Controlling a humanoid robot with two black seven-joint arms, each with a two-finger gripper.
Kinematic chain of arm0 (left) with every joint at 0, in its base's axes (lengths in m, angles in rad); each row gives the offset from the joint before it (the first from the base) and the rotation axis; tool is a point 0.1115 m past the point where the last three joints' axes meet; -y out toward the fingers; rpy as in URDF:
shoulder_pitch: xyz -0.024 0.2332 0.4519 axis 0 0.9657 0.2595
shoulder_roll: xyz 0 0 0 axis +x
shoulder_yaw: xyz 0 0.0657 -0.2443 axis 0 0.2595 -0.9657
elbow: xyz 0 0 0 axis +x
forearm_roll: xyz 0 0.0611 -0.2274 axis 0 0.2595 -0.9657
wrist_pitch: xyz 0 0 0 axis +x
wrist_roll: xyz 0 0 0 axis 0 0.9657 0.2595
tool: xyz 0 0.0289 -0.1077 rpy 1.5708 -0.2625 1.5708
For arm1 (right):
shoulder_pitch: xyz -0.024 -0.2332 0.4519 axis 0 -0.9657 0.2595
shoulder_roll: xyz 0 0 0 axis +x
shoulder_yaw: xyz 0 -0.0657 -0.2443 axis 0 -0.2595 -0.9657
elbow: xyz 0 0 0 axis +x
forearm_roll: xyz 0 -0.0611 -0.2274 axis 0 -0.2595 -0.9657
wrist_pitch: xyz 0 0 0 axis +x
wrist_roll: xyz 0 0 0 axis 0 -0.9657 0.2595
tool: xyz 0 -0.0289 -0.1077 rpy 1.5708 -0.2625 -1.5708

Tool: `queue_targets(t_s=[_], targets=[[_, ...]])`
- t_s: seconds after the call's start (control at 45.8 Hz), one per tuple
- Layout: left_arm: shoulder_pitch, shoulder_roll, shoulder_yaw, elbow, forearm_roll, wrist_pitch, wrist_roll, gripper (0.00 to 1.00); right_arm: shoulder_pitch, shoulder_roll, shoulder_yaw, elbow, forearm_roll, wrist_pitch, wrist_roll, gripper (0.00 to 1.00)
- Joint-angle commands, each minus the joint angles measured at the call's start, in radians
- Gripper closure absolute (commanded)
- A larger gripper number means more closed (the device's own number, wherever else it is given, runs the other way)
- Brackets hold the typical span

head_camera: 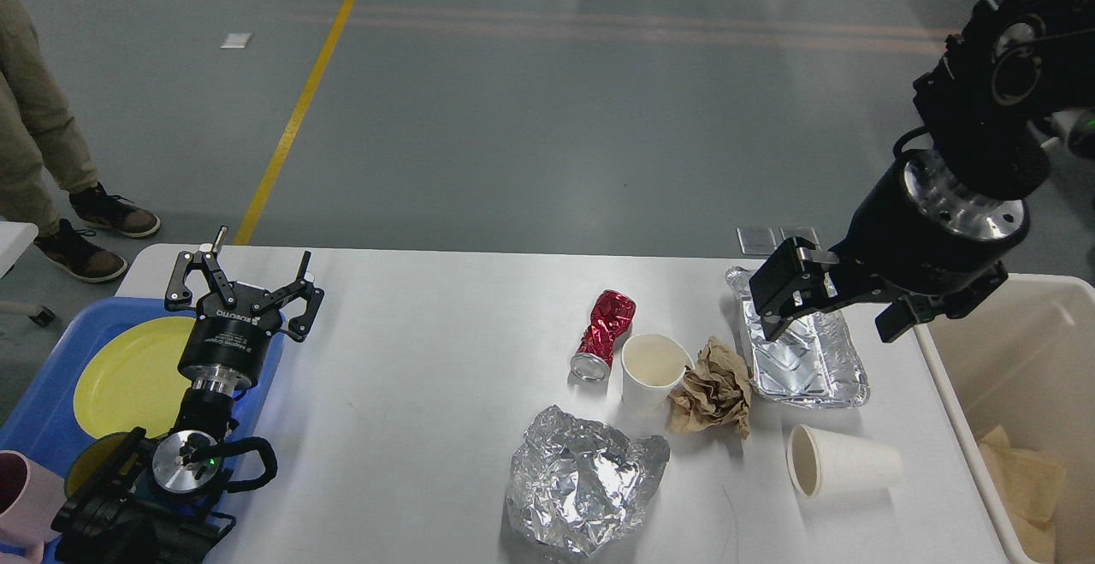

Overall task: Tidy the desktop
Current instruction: 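Grasp the edge of the aluminum foil tray with the right gripper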

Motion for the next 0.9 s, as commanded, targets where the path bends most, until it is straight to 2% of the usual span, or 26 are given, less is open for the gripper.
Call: queue_targets(t_s=[0.0, 0.197, 0.35, 0.393, 0.459, 0.481, 0.655, 0.743, 0.874], targets=[[0.0, 0.0, 0.0, 0.0, 0.001, -0.001, 0.0, 0.04, -0.043, -0.028, -0.001, -0.019, -0.004, -0.009, 0.0, 0.01], [0.0, 0.0, 0.0, 0.0, 0.001, -0.001, 0.0, 0.04, -0.276, -0.047, -0.02, -0.146, 0.079, -0.208, -0.003, 0.01], [0.0, 0.0, 0.0, -0.002, 0.0, -0.001, 0.0, 0.04, -0.486, -0.047, -0.023, -0.303, 0.333, -0.257, -0.021, 0.02], [0.0, 0.0, 0.0, -0.002, 0.001, -0.001, 0.0, 0.04, -0.546, -0.047, -0.023, -0.344, 0.392, -0.273, -0.026, 0.06], [0.0, 0.0, 0.0, -0.002, 0.0, -0.001, 0.0, 0.04, -0.632, -0.047, -0.017, -0.402, 0.468, -0.32, -0.028, 0.21], [0.0, 0.0, 0.0, -0.002, 0.001, -0.001, 0.0, 0.04, -0.661, -0.045, -0.015, -0.419, 0.49, -0.343, -0.028, 0.23], [0.0, 0.0, 0.0, -0.002, 0.001, -0.001, 0.0, 0.04, -0.88, -0.041, -0.006, -0.593, 0.51, -0.515, -0.031, 0.22], [0.0, 0.0, 0.0, -0.002, 0.001, -0.001, 0.0, 0.04, -0.98, -0.031, -0.001, -0.675, 0.489, -0.589, -0.028, 0.11], [0.0, 0.0, 0.0, -0.002, 0.001, -0.001, 0.0, 0.04, -1.063, -0.015, -0.003, -0.741, 0.299, -0.647, 0.012, 0.13]])
